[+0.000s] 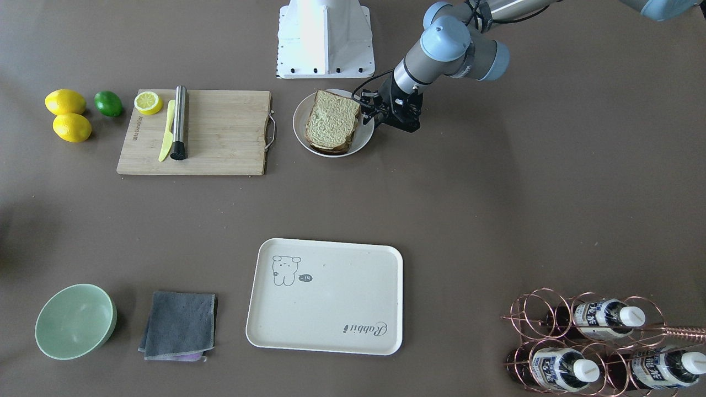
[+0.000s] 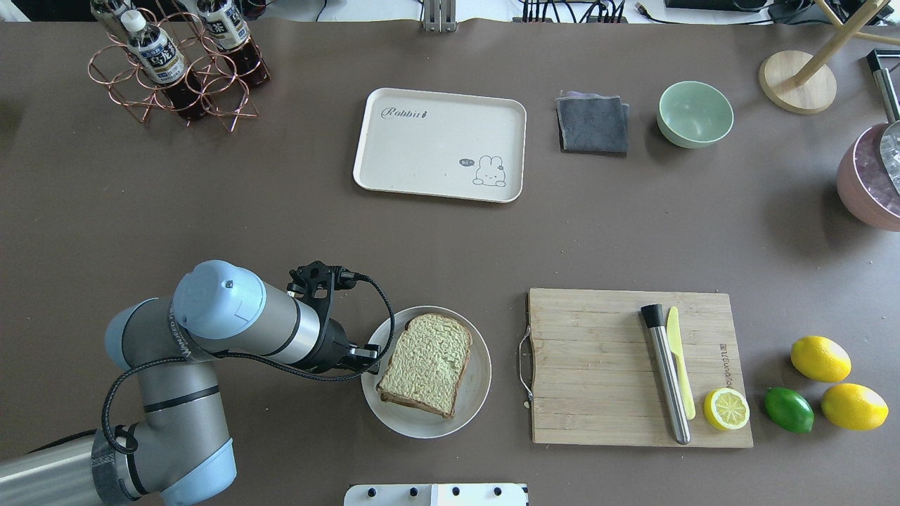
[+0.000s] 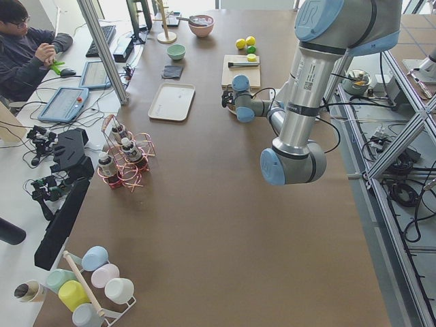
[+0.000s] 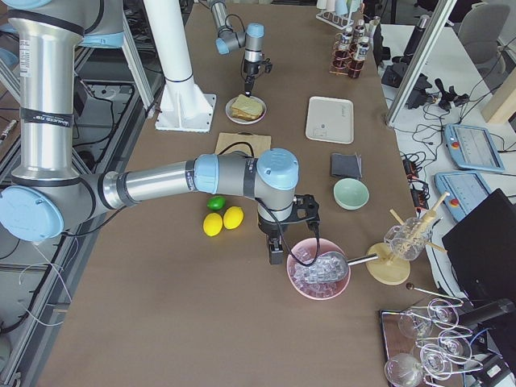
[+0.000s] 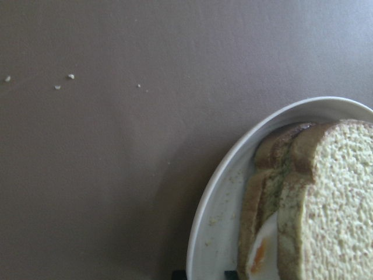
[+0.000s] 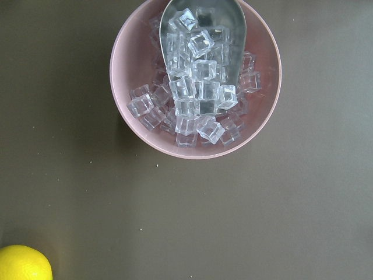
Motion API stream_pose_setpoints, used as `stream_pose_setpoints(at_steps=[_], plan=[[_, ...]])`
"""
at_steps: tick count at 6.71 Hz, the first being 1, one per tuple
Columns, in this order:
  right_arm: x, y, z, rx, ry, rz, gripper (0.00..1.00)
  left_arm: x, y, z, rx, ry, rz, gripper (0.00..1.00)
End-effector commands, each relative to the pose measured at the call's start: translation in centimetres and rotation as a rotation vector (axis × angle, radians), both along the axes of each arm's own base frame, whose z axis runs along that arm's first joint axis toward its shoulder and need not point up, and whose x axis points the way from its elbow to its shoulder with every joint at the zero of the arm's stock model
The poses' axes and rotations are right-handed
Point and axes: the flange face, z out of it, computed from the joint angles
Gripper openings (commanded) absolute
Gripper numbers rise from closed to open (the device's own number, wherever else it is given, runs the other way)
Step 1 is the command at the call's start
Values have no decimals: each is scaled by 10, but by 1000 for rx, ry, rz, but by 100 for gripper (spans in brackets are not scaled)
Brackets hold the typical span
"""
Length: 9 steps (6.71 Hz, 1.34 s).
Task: Make sandwich and place on tray
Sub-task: 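Lower the left gripper to the plate rim and grasp it, then carry the plate with the left gripper onto the white tray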
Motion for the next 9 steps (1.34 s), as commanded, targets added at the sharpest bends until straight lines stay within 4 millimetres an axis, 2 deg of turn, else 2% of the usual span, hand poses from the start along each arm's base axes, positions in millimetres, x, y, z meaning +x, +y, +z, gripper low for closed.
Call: stream_pose_setpoints(at_steps=[1, 3, 5, 7, 9], plan=[[0, 0, 0, 0, 2, 0, 100, 2, -1, 3, 1, -7, -8, 34], [0, 0, 1, -2, 1, 0, 100, 2, -1, 2, 3, -6, -7, 33], [0, 0, 1, -2, 0, 0, 100, 1, -1, 2, 3, -6, -7, 0], [0, -1, 0, 0, 0, 0, 100, 0, -2, 2, 3, -6, -10, 0], [0, -1, 1, -3, 1, 1, 100, -9, -14, 0, 4, 3, -26, 0]])
